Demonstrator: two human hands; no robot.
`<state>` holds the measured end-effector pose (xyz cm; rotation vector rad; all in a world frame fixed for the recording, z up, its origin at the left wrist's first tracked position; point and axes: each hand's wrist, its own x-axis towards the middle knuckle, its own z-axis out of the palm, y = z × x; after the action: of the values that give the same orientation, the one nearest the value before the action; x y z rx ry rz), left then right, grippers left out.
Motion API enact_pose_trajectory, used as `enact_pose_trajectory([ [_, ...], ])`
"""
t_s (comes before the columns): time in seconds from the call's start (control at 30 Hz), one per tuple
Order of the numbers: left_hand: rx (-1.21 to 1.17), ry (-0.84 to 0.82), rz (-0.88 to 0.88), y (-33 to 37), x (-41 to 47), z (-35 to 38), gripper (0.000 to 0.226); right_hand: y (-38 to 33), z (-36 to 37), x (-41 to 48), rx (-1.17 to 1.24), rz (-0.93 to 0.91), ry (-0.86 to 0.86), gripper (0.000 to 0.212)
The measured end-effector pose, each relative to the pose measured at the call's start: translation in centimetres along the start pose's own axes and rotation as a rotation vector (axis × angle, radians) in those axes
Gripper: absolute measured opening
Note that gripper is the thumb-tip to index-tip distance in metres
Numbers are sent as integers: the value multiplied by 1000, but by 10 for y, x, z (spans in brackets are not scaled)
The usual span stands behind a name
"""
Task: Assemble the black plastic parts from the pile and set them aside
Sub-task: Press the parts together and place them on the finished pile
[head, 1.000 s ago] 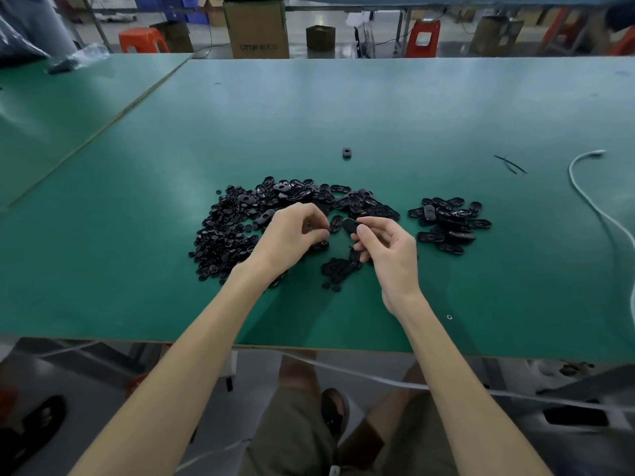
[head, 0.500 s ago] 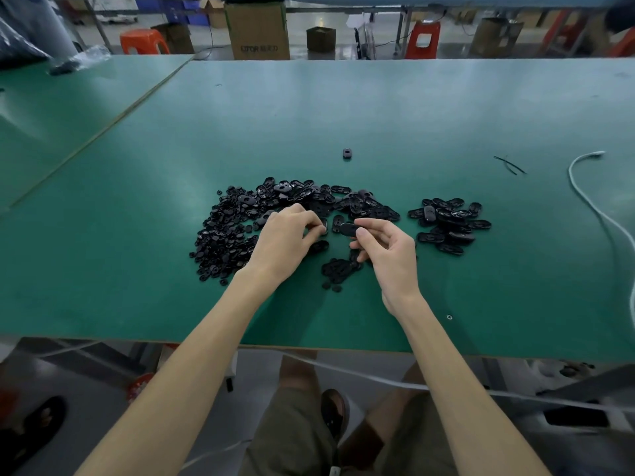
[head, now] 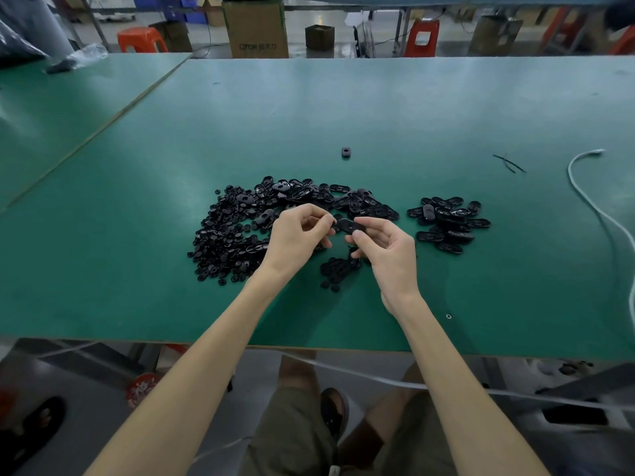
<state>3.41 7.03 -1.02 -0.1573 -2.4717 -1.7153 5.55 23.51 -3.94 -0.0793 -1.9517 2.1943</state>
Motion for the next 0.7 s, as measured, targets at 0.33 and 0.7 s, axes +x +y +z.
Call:
enact_pose_trajectory([
  [0.33, -30, -37, 12, 2, -2, 1, 4, -3, 0, -1, 27, 12, 1, 20],
  [0.7, -110, -16, -52, 2, -2, 7, 4, -3, 0, -1, 22, 11, 1, 21],
])
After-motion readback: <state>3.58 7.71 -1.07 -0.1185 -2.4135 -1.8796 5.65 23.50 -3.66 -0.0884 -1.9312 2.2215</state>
